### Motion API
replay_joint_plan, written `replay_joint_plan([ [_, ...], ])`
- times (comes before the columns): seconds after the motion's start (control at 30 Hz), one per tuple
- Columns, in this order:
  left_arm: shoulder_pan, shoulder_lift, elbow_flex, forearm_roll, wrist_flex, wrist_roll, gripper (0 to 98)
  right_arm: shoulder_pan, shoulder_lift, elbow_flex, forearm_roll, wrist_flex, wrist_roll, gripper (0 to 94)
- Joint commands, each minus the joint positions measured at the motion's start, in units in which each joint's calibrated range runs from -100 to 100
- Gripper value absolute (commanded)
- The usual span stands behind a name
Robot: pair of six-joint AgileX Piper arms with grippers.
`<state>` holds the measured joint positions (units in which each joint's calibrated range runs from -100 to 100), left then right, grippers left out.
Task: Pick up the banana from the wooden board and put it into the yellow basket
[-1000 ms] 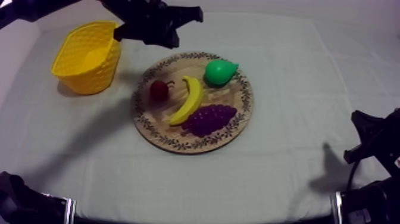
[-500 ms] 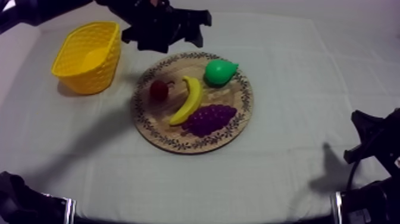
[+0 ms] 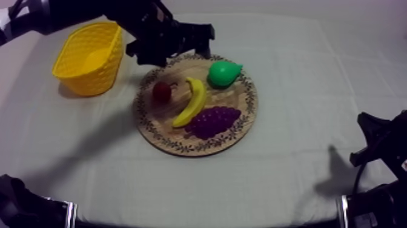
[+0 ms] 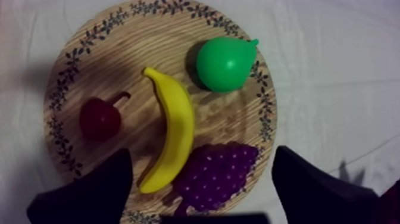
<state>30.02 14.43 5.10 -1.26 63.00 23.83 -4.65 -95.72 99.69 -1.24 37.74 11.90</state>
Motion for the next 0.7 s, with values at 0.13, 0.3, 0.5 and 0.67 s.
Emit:
replay_joint_plan([
  [0.13, -0.32, 3.58, 0.22, 1.17, -1.63, -0.31, 86.4, -0.02, -0.03, -0.03, -0.01, 0.0, 0.03, 0.2],
  [0.3, -0.55, 6.97, 0.59, 2.67, -3.62, -0.96, 85.7, -0.02, -0.03, -0.03, -0.01, 0.0, 0.03, 0.2],
  [0.5, -0.66, 11.24, -0.24, 4.46, -4.95, -2.06, 85.1, -0.02, -0.03, -0.03, -0.01, 0.0, 0.01, 0.2],
  [0.67, -0.67, 14.13, -1.2, 6.07, -5.13, -3.29, 84.5, -0.02, -0.03, -0.03, -0.01, 0.0, 0.01, 0.2],
])
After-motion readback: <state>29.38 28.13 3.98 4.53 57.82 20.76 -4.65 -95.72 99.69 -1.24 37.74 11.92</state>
